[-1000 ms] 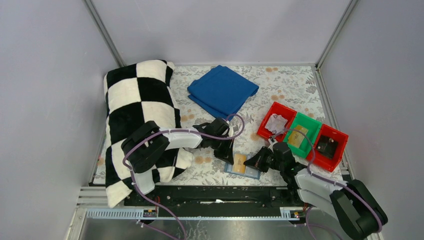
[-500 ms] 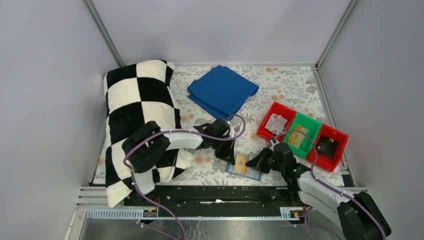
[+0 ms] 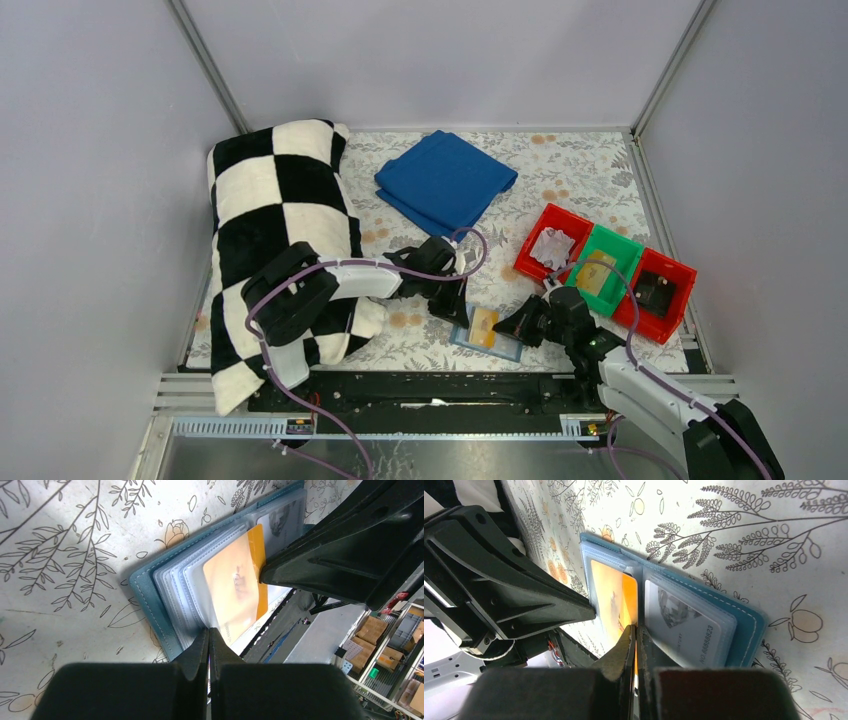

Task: Take the credit cards out of the card holder
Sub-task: Remove the credit card from the card holder.

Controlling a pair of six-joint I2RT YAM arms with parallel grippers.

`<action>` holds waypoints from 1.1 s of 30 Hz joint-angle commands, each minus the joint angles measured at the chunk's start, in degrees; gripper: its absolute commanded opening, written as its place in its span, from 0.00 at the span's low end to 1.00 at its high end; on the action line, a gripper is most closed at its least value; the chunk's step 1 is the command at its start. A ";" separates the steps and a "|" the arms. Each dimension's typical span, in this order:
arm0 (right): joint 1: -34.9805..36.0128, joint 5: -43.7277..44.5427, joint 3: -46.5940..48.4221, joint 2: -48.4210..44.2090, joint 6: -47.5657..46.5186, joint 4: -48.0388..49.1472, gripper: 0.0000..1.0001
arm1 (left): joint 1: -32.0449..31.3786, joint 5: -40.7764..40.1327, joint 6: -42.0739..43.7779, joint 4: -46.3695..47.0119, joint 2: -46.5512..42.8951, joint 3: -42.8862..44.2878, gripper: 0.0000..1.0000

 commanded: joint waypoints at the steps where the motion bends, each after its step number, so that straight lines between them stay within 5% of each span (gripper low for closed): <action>1: 0.49 2.01 2.18 -0.16 -1.47 -2.73 0.00 | 1.18 -3.56 1.83 -0.98 -1.41 -2.07 0.00; 22: 0.48 3.23 3.48 -3.85 -1.62 -8.46 0.00 | 2.40 -4.48 3.76 -2.33 -3.77 -2.48 0.00; 27: 0.41 2.90 3.40 -3.14 -1.69 -7.97 0.00 | 2.45 -7.27 4.10 -6.41 -6.04 -0.40 0.37; 33: 0.41 2.62 3.21 -2.95 -1.65 -7.47 0.00 | 2.36 -10.95 4.50 -11.32 -10.19 2.81 0.49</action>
